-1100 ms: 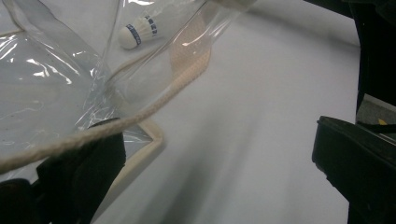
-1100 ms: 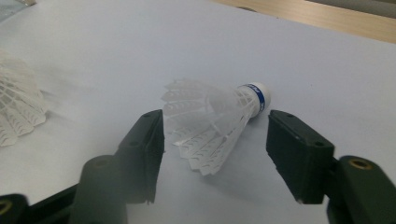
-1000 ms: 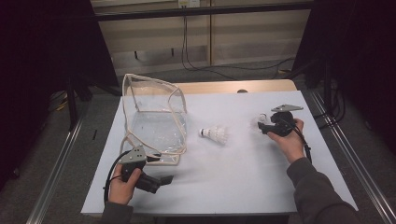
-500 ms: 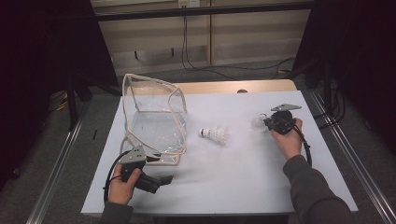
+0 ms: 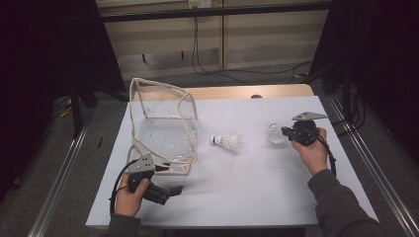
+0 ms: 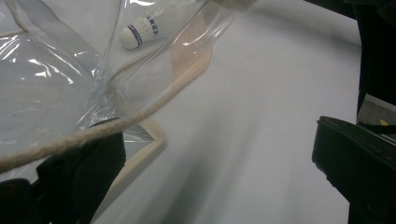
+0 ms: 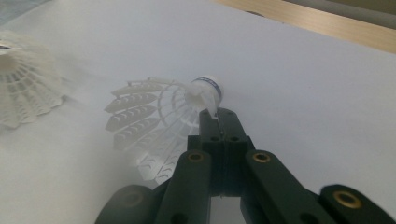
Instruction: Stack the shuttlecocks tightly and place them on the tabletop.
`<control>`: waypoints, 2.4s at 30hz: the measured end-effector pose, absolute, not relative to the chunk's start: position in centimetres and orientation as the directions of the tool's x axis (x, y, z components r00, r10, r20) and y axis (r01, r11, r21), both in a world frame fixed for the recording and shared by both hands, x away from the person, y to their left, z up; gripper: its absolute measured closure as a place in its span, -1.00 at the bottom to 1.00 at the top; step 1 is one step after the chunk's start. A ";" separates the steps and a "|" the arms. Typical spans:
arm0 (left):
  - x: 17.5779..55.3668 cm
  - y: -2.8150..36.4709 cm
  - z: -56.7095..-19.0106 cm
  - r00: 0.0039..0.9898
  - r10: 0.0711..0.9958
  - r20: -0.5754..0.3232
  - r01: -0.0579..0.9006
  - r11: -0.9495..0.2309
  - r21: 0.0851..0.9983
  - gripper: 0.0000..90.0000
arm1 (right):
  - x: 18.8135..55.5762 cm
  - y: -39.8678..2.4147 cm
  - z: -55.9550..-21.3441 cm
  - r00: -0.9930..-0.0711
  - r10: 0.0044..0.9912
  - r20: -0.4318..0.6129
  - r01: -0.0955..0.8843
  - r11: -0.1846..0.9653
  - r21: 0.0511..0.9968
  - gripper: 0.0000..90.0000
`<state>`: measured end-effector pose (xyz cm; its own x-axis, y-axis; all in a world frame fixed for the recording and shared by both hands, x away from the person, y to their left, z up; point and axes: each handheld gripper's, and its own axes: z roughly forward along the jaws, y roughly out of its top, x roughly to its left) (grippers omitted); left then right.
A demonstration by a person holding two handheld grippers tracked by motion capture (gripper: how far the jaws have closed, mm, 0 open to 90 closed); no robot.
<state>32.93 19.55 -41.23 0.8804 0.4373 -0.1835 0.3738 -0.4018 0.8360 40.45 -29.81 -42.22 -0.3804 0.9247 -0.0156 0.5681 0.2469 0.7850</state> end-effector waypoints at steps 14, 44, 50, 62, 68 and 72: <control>32.9 19.5 -41.2 0.882 0.435 -0.182 0.372 -0.404 0.836 -0.94 | 38.4 -28.3 -40.7 -0.496 0.868 -0.014 0.518 0.308 0.798 1.00; 33.0 19.4 -41.2 0.882 0.436 -0.181 0.371 -0.403 0.837 -0.94 | 36.0 -27.0 -40.7 -0.599 0.801 0.015 0.479 0.344 0.807 1.00; 33.0 19.4 -41.2 0.882 0.436 -0.180 0.371 -0.405 0.835 -0.94 | 35.9 -26.7 -40.7 -0.611 0.792 0.019 0.474 0.347 0.809 1.00; 33.0 19.4 -41.2 0.882 0.436 -0.180 0.371 -0.406 0.835 -0.94 | 35.6 -26.4 -41.0 -0.623 0.782 0.027 0.477 0.352 0.805 1.00; 33.0 19.4 -41.2 0.882 0.437 -0.179 0.371 -0.405 0.836 -0.94 | 35.5 -26.4 -41.2 -0.631 0.775 0.028 0.477 0.359 0.803 0.98; 33.0 19.4 -41.2 0.881 0.437 -0.180 0.372 -0.404 0.836 -0.94 | 35.5 -26.5 -41.4 -0.631 0.775 0.035 0.483 0.357 0.800 0.98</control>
